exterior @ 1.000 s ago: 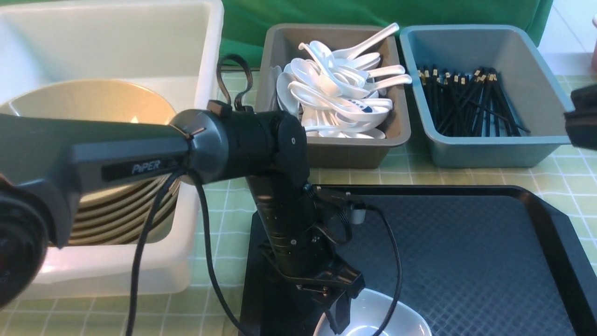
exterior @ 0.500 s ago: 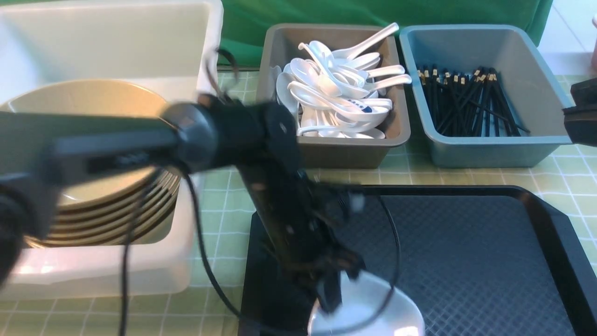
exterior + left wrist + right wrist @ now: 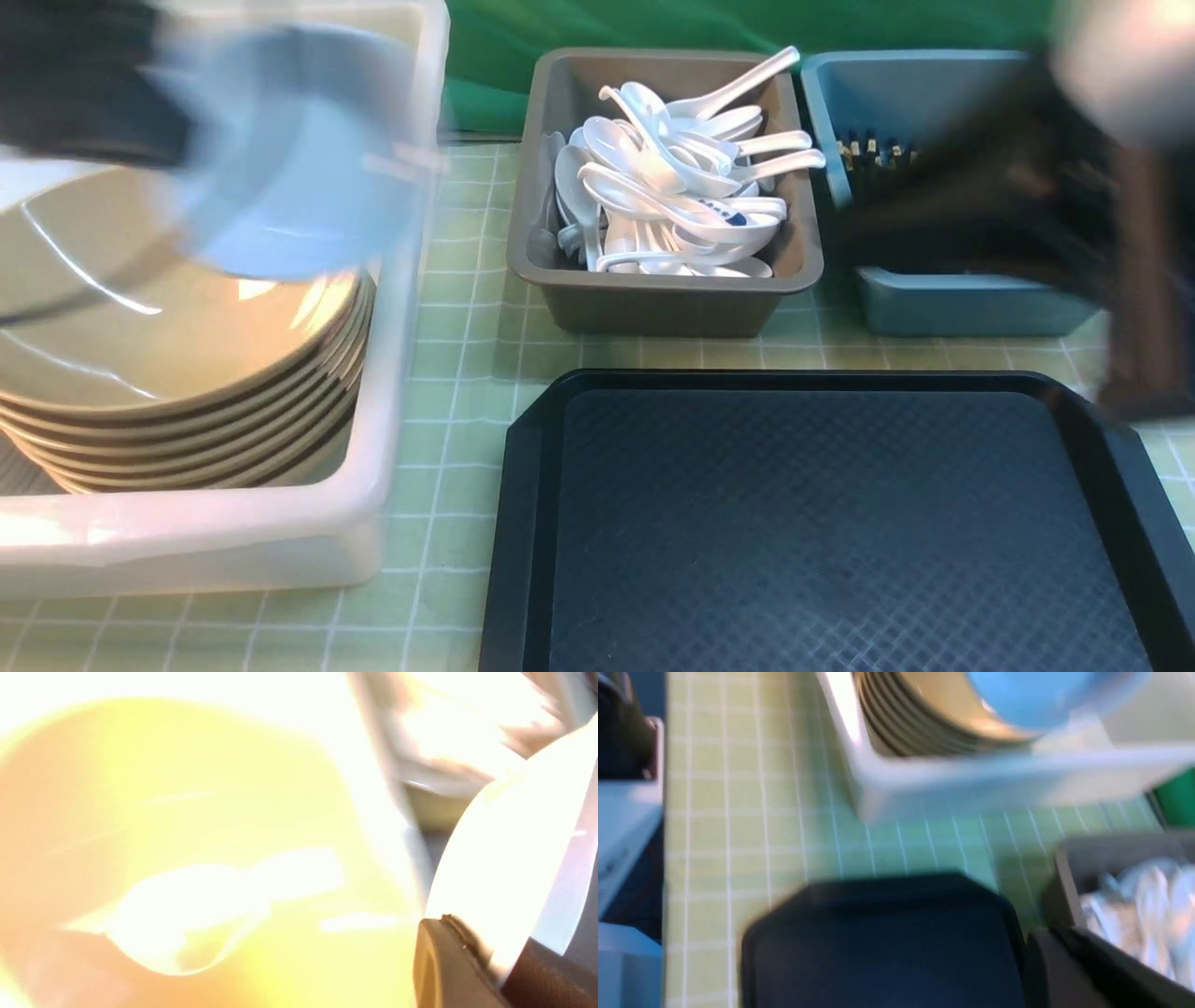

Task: On green table put chopsticks spoon bowls plates into blue grey white boxes.
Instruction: 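Place the white bowl into the white bin with the other dishes with the left gripper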

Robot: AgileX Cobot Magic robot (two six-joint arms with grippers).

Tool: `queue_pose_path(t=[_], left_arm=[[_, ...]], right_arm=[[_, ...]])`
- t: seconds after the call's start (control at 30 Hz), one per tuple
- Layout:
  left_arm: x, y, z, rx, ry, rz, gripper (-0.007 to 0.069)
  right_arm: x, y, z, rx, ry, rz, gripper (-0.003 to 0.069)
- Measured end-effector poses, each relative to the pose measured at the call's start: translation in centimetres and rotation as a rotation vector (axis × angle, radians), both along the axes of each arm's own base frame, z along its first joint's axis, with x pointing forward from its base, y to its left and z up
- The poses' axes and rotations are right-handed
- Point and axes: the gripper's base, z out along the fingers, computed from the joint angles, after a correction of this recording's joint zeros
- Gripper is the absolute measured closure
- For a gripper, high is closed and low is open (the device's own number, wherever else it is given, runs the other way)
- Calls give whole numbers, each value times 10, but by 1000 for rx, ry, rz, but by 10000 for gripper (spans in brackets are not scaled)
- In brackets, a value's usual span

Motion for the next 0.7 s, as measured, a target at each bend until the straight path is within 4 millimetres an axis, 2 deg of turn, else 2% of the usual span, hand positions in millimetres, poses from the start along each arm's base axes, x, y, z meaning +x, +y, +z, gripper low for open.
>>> queue_pose_path(t=[0.07,0.1,0.2,0.33,0.47,0.6,0.7], left_arm=[[-23,47,5,55,20,276,610],[-30,62,5,71,36,369,610],[-45,88,3,104,77,539,610],[-56,105,2,148,115,649,610],[-53,110,-4,151,144,651,610],[-45,121,-19,173,212,656,610],[-35,133,-44,177,303,675,610]], right_arm=[[21,20,4,16,41,30,636],[28,27,4,22,59,42,636],[43,41,1,30,100,67,636],[53,49,-5,23,116,77,636],[54,50,-6,21,122,78,636],[53,50,-7,18,125,81,636],[52,50,-7,18,140,91,636]])
